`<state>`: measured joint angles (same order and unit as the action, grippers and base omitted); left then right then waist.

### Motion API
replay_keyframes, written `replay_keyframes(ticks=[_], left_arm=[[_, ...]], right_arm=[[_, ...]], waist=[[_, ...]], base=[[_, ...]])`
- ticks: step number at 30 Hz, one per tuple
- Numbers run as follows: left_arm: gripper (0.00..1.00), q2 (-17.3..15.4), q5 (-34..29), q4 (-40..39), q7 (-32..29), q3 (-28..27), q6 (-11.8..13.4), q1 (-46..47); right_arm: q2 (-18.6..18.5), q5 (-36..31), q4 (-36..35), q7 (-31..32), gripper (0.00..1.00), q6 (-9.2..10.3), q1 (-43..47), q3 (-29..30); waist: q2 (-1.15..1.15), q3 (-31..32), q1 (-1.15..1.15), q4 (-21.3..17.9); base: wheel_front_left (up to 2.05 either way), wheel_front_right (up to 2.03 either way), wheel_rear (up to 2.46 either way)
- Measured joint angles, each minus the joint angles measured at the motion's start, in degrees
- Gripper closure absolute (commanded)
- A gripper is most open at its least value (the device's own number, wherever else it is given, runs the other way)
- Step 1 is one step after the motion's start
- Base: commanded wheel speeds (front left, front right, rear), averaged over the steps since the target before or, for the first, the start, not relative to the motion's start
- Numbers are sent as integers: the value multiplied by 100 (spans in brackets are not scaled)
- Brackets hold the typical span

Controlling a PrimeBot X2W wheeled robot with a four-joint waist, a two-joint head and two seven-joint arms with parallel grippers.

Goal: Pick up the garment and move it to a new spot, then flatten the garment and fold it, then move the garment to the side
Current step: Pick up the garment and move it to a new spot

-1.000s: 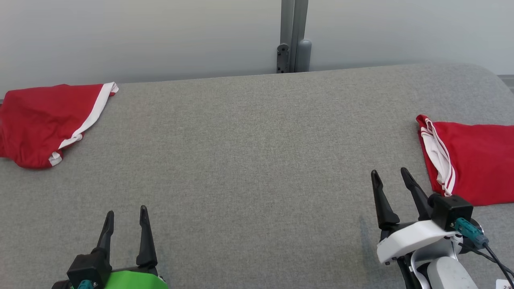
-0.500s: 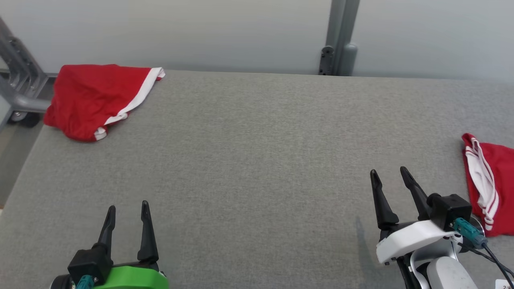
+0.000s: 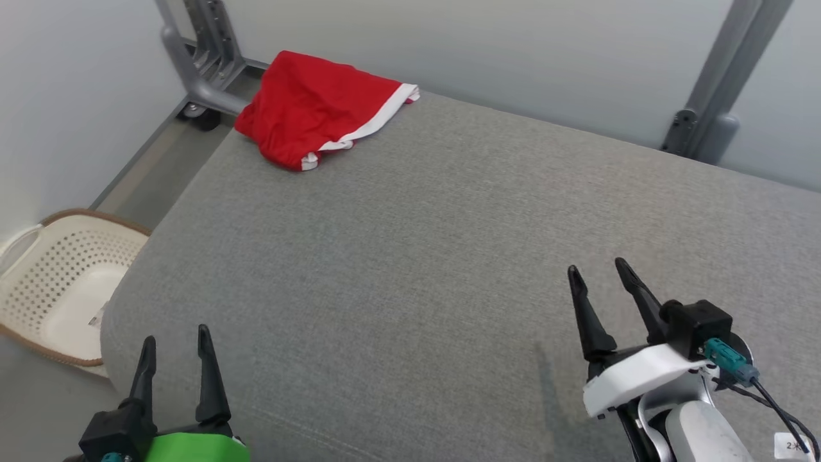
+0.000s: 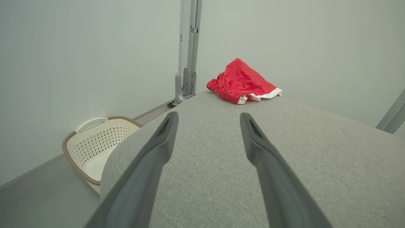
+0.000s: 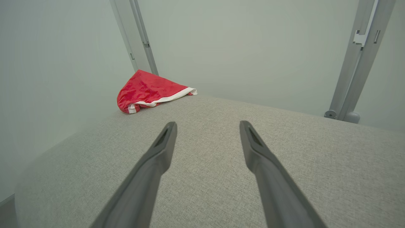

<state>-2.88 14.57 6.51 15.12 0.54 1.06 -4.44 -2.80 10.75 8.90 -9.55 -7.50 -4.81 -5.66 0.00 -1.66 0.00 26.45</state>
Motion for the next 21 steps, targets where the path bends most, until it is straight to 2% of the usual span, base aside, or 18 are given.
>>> replay_keyframes(ticks=[7, 17, 21], left_arm=[[0, -1, 118, -311, 0, -57, 171, -157], [0, -1, 226, -368, 0, -56, 229, -174], [0, 0, 98, -201, 1, -23, 115, 210]], right_arm=[[8, -56, 60, 74, 0, 0, -291, -237], [5, -207, 0, 142, 0, 1, -420, -201], [4, -380, -219, 226, 0, 1, -437, -31]], waist=[[0, -125, 0, 419], [0, -399, 0, 494], [0, -575, 0, 496]], base=[[0, 0, 0], [0, 0, 0], [0, 0, 0]])
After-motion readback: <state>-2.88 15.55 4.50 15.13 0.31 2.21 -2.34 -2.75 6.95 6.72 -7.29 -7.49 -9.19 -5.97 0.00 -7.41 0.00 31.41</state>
